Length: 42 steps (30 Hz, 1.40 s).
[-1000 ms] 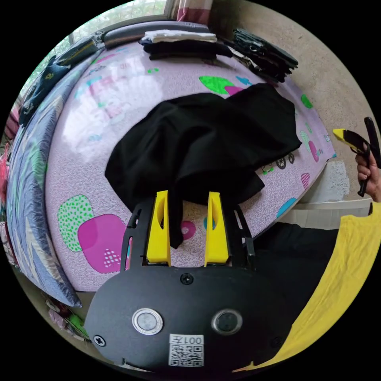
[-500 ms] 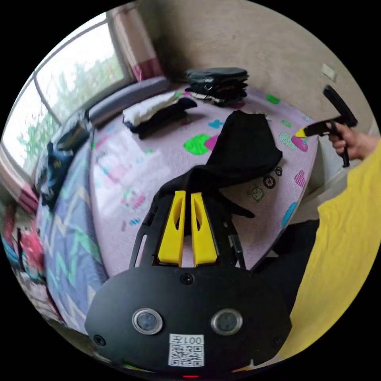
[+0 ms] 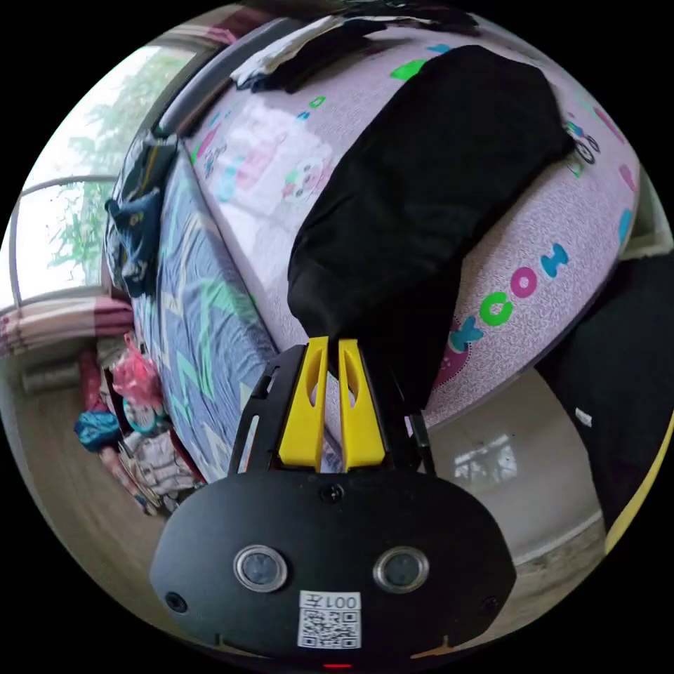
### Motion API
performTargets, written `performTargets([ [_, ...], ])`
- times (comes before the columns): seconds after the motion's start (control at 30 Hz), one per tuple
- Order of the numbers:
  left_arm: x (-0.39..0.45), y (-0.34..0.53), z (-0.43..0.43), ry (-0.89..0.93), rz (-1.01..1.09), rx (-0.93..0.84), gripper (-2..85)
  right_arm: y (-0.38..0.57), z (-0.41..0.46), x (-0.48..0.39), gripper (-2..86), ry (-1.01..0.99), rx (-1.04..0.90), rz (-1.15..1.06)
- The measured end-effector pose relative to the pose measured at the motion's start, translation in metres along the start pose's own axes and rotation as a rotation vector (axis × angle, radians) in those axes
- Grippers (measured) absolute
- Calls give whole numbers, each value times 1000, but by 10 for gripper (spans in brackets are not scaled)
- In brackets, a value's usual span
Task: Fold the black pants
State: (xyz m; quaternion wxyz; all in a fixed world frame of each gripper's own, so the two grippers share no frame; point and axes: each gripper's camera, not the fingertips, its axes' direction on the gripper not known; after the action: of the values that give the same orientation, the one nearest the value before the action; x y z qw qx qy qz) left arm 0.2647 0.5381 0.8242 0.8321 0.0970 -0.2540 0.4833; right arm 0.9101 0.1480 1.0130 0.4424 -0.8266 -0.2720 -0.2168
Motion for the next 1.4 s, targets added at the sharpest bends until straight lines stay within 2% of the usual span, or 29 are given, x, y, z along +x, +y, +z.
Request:
performTargets([
  [0.27,-51,0,24,225,-264,-137,3,-21,-15,-6,5,23,40,-16],
  [0.37,-67,12,38,246,-365,-197,-1,-28,-18,-10,5,31,40,-22],
  [0.53,-88,23,29,225,-521,-148,-12,-53,-21,-20,6,112,26,-129],
  [0.6,-97,18,13,276,-557,-16,-12,-70,-23,-26,7,141,25,-201],
  [0.77,-110,-18,-6,460,-551,185,-12,-131,-26,-42,23,158,-17,-417],
  [0.83,-113,-37,-11,541,-524,252,-10,-167,-19,-47,57,141,-103,-530],
  [1.0,-118,-99,-18,749,-462,370,-8,-244,4,-40,93,108,-286,-626],
  [1.2,-118,-152,-14,765,-550,315,-16,-322,37,-25,67,166,-342,-749],
  [1.4,-118,-228,25,636,-451,126,-5,-385,90,-17,78,176,-517,-873],
])
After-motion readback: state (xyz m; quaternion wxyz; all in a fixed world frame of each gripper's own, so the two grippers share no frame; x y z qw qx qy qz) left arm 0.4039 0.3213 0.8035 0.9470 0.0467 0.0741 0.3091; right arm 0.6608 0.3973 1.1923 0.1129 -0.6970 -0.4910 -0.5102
